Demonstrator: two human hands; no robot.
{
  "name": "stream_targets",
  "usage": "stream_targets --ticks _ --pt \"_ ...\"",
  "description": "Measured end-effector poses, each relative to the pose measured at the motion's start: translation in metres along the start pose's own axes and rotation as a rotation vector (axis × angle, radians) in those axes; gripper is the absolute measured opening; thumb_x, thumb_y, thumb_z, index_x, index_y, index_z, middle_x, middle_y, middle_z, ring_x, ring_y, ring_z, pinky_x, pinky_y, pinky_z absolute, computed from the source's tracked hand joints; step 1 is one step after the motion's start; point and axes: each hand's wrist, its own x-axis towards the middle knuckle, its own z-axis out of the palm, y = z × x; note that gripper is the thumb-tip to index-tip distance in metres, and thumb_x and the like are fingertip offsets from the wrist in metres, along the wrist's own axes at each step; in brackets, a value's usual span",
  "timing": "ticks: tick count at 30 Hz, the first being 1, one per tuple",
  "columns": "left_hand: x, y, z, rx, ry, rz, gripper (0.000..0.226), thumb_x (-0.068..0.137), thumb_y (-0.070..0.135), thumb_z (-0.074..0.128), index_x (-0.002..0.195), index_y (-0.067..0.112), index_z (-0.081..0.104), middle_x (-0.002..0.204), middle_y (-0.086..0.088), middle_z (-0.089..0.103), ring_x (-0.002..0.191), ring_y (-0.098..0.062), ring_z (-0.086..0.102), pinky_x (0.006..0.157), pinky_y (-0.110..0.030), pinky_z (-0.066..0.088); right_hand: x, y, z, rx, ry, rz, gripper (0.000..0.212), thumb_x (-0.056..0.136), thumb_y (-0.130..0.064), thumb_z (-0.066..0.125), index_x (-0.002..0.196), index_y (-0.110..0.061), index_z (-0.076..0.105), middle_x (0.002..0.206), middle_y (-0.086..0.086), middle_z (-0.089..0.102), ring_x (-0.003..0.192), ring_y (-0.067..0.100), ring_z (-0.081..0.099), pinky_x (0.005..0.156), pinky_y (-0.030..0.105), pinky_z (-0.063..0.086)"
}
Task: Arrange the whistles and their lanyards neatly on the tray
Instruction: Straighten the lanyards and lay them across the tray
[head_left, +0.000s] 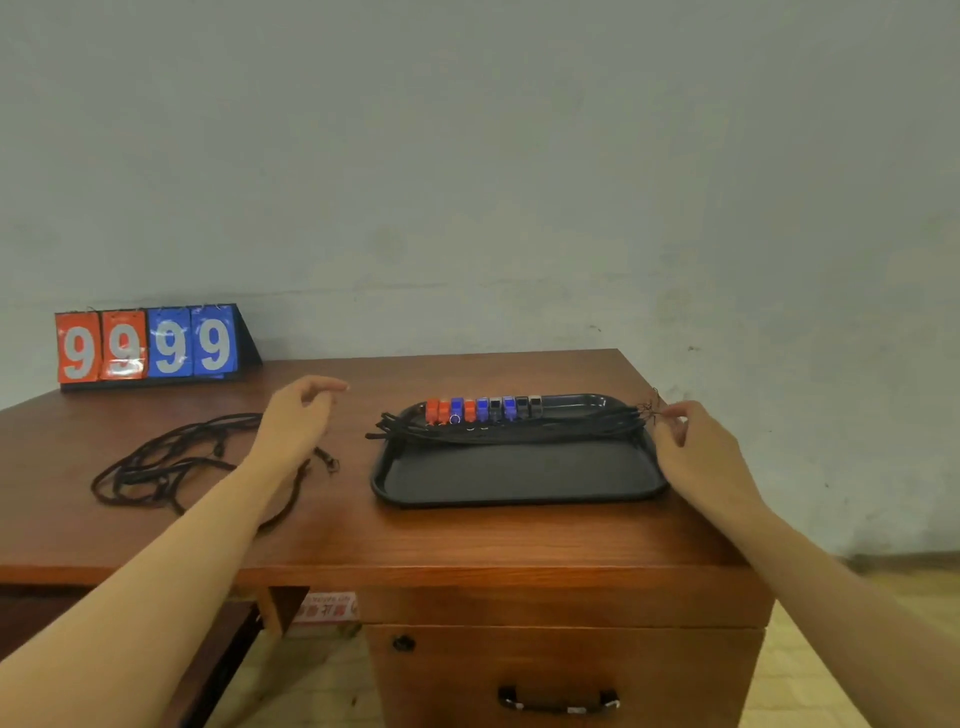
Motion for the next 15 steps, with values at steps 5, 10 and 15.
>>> stream_targets --ticks 5,10,15 --pt "-0.002 0.006 -0.019 0.150 -0.015 0.058 0.026 0.102 0.013 0.047 0.112 0.024 0.069 0.109 0.000 0.067 0.089 -0.017 0.063 0.074 -0.029 0.050 -0.035 -0.019 0.007 -0.018 -0.010 -0.075 0.028 0.101 -0.028 0.051 0.129 -0.023 0.051 0.085 -0.010 0.061 0.081 0.003 0.059 0.080 0.031 0.053" --pt "-0.008 -0.023 -0.026 0.595 -0.221 0.091 0.032 0.096 0.013 0.060 0.126 0.025 0.061 0.124 -0.007 0.057 0.097 -0.017 0.061 0.085 -0.030 0.053 -0.048 -0.020 0.013 -0.076 -0.003 -0.100 0.026 0.102 -0.029 0.050 0.127 -0.026 0.052 0.095 -0.011 0.060 0.082 0.003 0.058 0.077 0.026 0.053" --pt "-0.005 -0.040 -0.011 0.902 -0.307 0.030 0.039 0.098 0.027 0.058 0.137 0.027 0.057 0.140 -0.009 0.048 0.128 -0.033 0.046 0.106 -0.048 0.046 -0.050 -0.019 0.011 -0.078 0.019 -0.115 0.022 0.101 -0.027 0.050 0.123 -0.027 0.053 0.101 -0.008 0.062 0.088 0.005 0.061 0.078 0.022 0.053"
